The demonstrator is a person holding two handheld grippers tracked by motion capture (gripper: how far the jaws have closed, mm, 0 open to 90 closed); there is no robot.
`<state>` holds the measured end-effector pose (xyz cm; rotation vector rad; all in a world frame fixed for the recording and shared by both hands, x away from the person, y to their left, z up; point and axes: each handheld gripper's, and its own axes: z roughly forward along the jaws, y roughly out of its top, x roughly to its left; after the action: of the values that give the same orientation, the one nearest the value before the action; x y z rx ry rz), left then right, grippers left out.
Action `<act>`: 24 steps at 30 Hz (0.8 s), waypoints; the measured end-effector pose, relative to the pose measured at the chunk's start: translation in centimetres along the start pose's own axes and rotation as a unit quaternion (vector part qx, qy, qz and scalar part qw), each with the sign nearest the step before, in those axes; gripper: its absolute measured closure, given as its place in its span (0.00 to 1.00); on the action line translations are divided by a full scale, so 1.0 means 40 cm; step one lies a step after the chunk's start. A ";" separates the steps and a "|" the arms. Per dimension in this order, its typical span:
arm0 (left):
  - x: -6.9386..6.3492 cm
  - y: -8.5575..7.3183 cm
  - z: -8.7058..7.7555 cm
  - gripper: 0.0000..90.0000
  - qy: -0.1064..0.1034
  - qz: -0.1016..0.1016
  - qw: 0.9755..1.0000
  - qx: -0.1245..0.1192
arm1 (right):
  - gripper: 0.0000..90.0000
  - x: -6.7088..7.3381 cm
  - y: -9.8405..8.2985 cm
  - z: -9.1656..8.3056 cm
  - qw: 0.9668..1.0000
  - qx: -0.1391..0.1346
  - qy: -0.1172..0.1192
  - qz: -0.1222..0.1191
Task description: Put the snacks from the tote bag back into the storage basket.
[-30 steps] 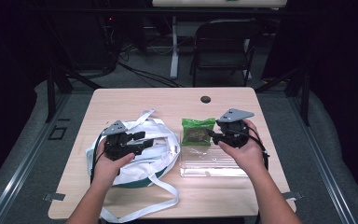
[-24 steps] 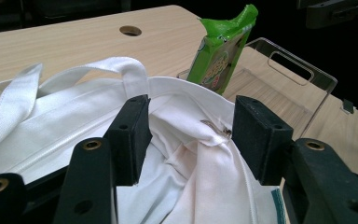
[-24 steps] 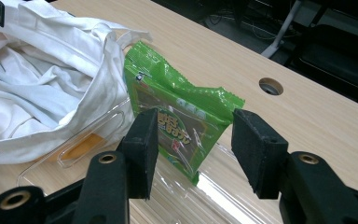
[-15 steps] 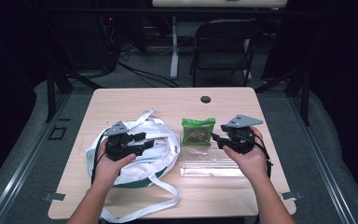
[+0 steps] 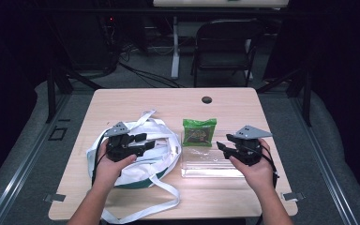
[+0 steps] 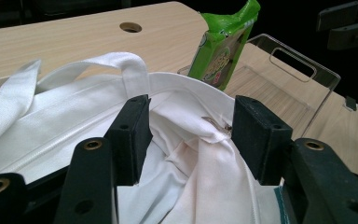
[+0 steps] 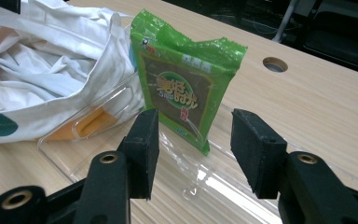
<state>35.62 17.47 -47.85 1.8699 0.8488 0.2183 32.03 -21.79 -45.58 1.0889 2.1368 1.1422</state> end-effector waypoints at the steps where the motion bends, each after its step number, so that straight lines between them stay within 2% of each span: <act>1: 0.000 0.000 0.000 0.52 0.001 0.001 1.000 -0.001 | 0.58 0.001 -0.003 -0.002 1.000 0.001 0.001 -0.001; 9: -0.001 0.000 -0.001 0.52 0.001 0.001 1.000 0.000 | 0.59 0.008 -0.037 -0.018 1.000 -0.001 0.005 0.005; 24: -0.002 -0.001 0.002 0.52 0.000 0.001 1.000 0.003 | 0.60 0.033 -0.091 -0.027 0.999 -0.023 0.017 0.015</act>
<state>35.58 17.35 -47.92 1.8759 0.8470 0.2176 28.96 -22.42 -48.13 1.0919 2.1165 1.2244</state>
